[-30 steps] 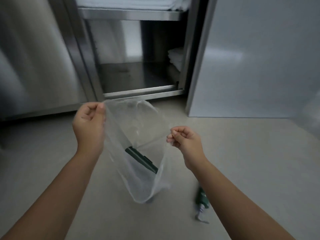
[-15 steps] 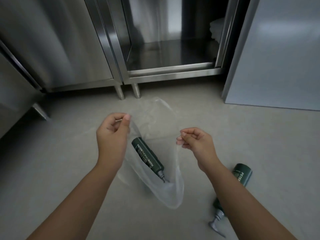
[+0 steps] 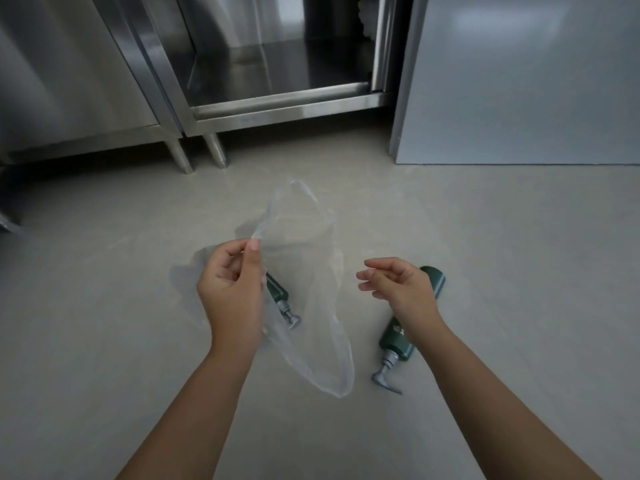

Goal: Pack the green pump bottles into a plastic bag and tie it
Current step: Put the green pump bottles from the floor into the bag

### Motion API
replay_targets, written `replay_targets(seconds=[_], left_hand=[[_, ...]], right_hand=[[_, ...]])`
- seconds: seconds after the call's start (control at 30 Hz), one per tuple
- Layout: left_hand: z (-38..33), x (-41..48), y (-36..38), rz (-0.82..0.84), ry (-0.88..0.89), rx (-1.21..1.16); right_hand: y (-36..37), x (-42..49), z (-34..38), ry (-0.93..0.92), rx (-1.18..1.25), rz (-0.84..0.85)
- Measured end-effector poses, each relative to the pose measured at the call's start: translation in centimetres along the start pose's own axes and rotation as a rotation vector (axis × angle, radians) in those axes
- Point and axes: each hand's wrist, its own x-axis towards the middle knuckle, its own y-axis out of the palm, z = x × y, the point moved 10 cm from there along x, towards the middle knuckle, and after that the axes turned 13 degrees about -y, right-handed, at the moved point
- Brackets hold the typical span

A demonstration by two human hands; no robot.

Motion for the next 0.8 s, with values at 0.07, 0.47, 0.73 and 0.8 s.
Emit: replay_targets(seconds=[0.07,0.47,0.73,0.8], left_hand=[[0.9,-0.5,0.4,-0.001,-0.017,-0.011],[4.2,-2.1,0.3,-0.017,-0.095,-0.076],[5.1,-2.4,0.8,0.0,-0.113,-0.082],[5.3,-2.4,0.9,0.012,-0.116,-0.076]], right_hand=[[-1.9,-1.0,-1.2,0.018,-0.031,-0.065],[-8.9,-6.5,-11.1,0.192,-0.262,-0.417],[-8.4,-7.1,-15.0,0.315,-0.304,-0.422],[-8.0,-7.3,-15.7,0.343,-0.279,-0.418]])
